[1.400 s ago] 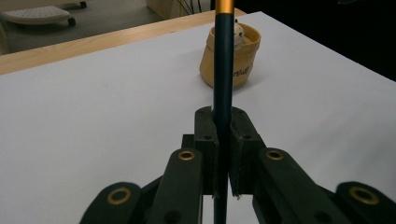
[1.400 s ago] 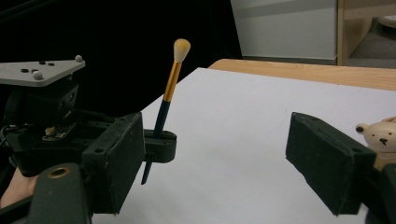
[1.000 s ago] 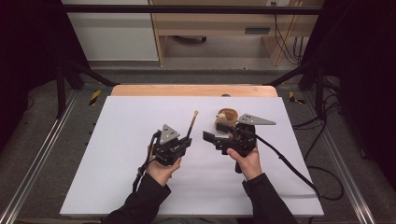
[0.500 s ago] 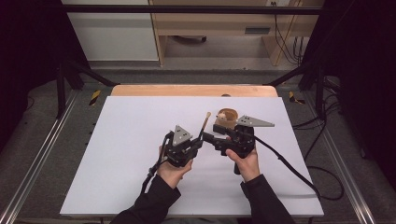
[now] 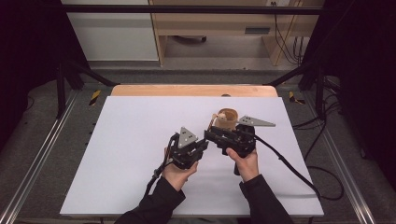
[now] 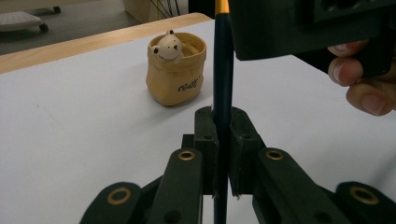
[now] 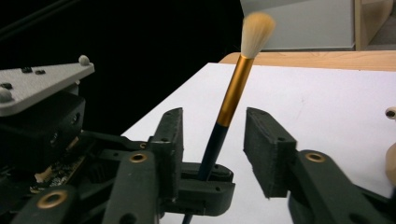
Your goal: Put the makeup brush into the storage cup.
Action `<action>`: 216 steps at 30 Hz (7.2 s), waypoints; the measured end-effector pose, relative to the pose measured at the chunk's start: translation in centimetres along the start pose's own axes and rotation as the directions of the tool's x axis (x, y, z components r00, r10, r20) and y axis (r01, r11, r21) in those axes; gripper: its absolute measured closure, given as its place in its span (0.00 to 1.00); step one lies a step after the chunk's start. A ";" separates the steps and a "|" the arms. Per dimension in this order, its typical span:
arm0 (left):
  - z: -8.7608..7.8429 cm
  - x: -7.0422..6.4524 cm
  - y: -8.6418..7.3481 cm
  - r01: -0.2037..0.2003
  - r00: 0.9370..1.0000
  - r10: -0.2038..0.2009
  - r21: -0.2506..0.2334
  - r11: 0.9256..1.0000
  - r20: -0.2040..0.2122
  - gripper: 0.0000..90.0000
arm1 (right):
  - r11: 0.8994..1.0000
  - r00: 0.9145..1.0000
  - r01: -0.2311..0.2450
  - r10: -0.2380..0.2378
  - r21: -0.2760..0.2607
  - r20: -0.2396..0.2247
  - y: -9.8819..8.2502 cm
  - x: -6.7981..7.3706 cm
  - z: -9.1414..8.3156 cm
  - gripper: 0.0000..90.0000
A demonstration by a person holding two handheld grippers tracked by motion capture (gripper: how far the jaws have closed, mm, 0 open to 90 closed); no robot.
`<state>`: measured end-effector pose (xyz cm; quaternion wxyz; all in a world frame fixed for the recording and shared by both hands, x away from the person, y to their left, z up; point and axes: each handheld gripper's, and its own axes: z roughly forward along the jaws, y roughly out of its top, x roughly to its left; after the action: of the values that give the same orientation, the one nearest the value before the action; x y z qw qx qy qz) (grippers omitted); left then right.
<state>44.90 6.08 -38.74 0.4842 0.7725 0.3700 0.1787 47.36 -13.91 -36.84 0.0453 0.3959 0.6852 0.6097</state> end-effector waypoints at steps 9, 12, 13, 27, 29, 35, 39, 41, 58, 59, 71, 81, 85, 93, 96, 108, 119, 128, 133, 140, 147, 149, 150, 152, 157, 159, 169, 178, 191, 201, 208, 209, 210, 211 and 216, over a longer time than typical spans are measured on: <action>0.0 -0.4 0.1 0.001 1.000 -0.001 -0.014 1.000 0.002 0.93 | 0.999 1.000 -0.030 0.030 -0.012 -0.011 -0.1 -0.4 -0.3 0.79; 0.0 -0.6 0.1 -0.004 1.000 0.004 -0.014 1.000 0.005 0.93 | 0.999 0.999 -0.045 0.044 -0.014 -0.019 -0.1 -0.6 -0.3 0.81; 0.0 -0.6 0.1 -0.006 1.000 0.006 -0.012 1.000 0.007 0.93 | 0.999 0.999 -0.047 0.047 -0.013 -0.019 -0.1 -0.6 -0.3 0.82; 0.5 -1.4 -0.1 -0.014 1.000 0.014 -0.018 1.000 0.012 0.92 | 0.999 0.998 -0.045 0.044 -0.010 -0.038 -0.3 -0.7 -0.6 0.92; 0.5 -1.4 -0.1 -0.018 1.000 0.018 -0.026 0.999 0.009 0.92 | 0.999 0.999 -0.037 0.037 -0.012 -0.039 -0.3 -0.7 -0.6 0.93; 0.1 -0.9 -0.4 -0.028 0.999 0.030 -0.047 0.999 0.042 0.67 | 1.000 1.000 0.003 -0.003 -0.025 -0.015 -0.1 -0.6 -1.1 0.93; -0.5 0.0 -0.7 -0.041 0.999 0.042 -0.048 0.998 0.034 0.54 | 0.998 0.999 0.041 -0.040 -0.045 0.022 0.1 -0.6 -1.7 0.93; -0.9 0.7 -0.8 -0.043 0.998 0.046 -0.049 0.998 0.050 0.49 | 0.998 0.998 0.051 -0.049 -0.047 0.039 0.2 -0.6 -1.9 0.93; -4.8 5.8 -1.9 -0.033 0.999 0.035 -0.067 0.997 0.039 0.15 | 0.994 0.987 0.107 -0.102 -0.034 0.126 0.3 -1.8 -3.2 0.93; -5.0 6.0 -1.9 -0.030 0.999 0.032 -0.067 0.997 0.036 0.15 | 0.993 0.985 0.114 -0.109 -0.030 0.133 0.2 -1.9 -3.4 0.93; -7.4 8.5 -3.2 -0.024 1.000 0.026 -0.078 0.997 0.018 0.11 | 0.991 0.978 0.133 -0.125 -0.032 0.169 0.7 -2.4 -4.8 0.93; -8.9 10.6 -4.8 -0.009 1.000 0.007 -0.070 0.997 -0.021 0.09 | 0.988 0.969 0.149 -0.136 -0.044 0.206 1.6 -3.1 -5.4 0.93; -9.6 11.3 -5.1 -0.004 0.999 0.001 -0.084 0.996 -0.036 0.09 | 0.987 0.966 0.152 -0.138 -0.048 0.219 1.8 -3.3 -5.4 0.93; -11.0 12.9 -6.0 0.003 0.997 -0.010 -0.098 0.995 -0.071 0.08 | 0.985 0.959 0.162 -0.145 -0.053 0.243 2.4 -3.6 -5.4 0.93; -11.4 13.3 -6.3 -0.005 0.997 -0.003 -0.099 0.995 -0.083 0.08 | 0.984 0.956 0.167 -0.148 -0.053 0.255 2.6 -3.8 -5.3 0.93; -12.4 14.3 -7.5 -0.009 0.993 -0.002 -0.093 0.996 -0.117 0.07 | 0.982 0.943 0.181 -0.157 -0.053 0.294 3.4 -4.3 -4.7 0.93; -12.7 14.5 -7.8 -0.003 0.992 -0.010 -0.097 0.995 -0.126 0.07 | 0.978 0.927 0.197 -0.164 -0.065 0.337 4.5 -4.9 -3.9 0.93; -12.5 14.6 -7.9 -0.003 0.992 -0.009 -0.091 0.996 -0.127 0.07 | 0.977 0.910 0.204 -0.163 -0.068 0.381 5.0 -6.2 -3.1 0.93; -12.4 14.6 -7.9 -0.001 0.992 -0.011 -0.088 0.996 -0.127 0.07 | 0.975 0.907 0.207 -0.159 -0.084 0.391 5.6 -6.6 -2.8 0.93; -12.3 14.6 -8.0 -0.004 0.992 -0.006 -0.078 0.997 -0.127 0.07 | 0.973 0.906 0.205 -0.148 -0.105 0.397 6.2 -7.0 -2.1 0.93; -12.2 14.6 -8.1 -0.002 0.992 -0.008 -0.078 0.997 -0.127 0.07 | 0.973 0.898 0.202 -0.139 -0.111 0.416 6.6 -7.7 -1.7 0.93; -12.2 14.6 -8.1 -0.004 0.992 -0.006 -0.080 0.997 -0.128 0.07 | 0.973 0.898 0.201 -0.137 -0.112 0.419 6.7 -7.9 -1.7 0.93; -12.2 14.6 -8.1 -0.004 0.992 -0.006 -0.080 0.997 -0.126 0.07 | 0.973 0.897 0.200 -0.133 -0.118 0.422 6.8 -7.9 -1.7 0.93; -12.2 14.6 -8.1 -0.004 0.992 -0.006 -0.080 0.997 -0.126 0.07 | 0.972 0.894 0.204 -0.135 -0.118 0.428 6.9 -8.0 -1.6 0.93; -12.1 14.5 -8.1 -0.008 0.992 -0.002 -0.080 0.997 -0.122 0.07 | 0.973 0.890 0.196 -0.126 -0.118 0.439 7.1 -8.5 -0.9 0.93; -12.1 14.5 -8.1 -0.010 0.993 0.000 -0.078 0.997 -0.121 0.07 | 0.974 0.888 0.193 -0.123 -0.115 0.443 7.1 -8.7 -0.7 0.93; -12.2 14.5 -8.0 -0.007 0.993 -0.003 -0.085 0.996 -0.121 0.07 | 0.975 0.883 0.187 -0.115 -0.117 0.456 7.1 -9.8 0.3 0.93; -12.3 14.6 -8.0 -0.006 0.993 -0.005 -0.091 0.996 -0.120 0.07 | 0.980 0.878 0.172 -0.107 -0.099 0.467 6.6 -10.6 1.6 0.93; -12.3 14.6 -8.0 -0.006 0.993 -0.005 -0.090 0.996 -0.121 0.07 | 0.985 0.869 0.156 -0.099 -0.079 0.484 5.6 -11.6 2.6 0.92; -12.4 14.6 -8.0 -0.004 0.993 -0.007 -0.093 0.996 -0.121 0.07 | 0.990 0.870 0.133 -0.093 -0.049 0.483 4.7 -12.3 3.2 0.92; -12.4 14.6 -8.0 -0.005 0.992 -0.006 -0.093 0.996 -0.122 0.07 | 0.993 0.869 0.118 -0.090 -0.027 0.486 3.9 -12.8 3.6 0.92; -12.4 14.6 -8.0 -0.005 0.992 -0.007 -0.093 0.996 -0.122 0.07 | 0.993 0.869 0.116 -0.090 -0.024 0.486 3.8 -12.8 3.7 0.92; -12.4 14.6 -8.0 -0.005 0.992 -0.006 -0.093 0.996 -0.123 0.07 | 0.992 0.868 0.121 -0.097 -0.018 0.487 3.7 -12.8 3.7 0.92; -12.4 14.6 -8.0 -0.005 0.992 -0.006 -0.092 0.996 -0.123 0.07 | 0.993 0.868 0.116 -0.094 -0.015 0.487 3.6 -12.8 3.8 0.92; -12.4 14.5 -8.0 -0.008 0.992 -0.003 -0.093 0.996 -0.122 0.07 | 0.994 0.869 0.110 -0.095 -0.003 0.486 3.3 -12.9 4.1 0.92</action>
<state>43.50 26.58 -41.15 0.4959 0.7371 0.3893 0.2434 59.99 -18.56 -40.46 0.2536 0.4984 0.6626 0.4982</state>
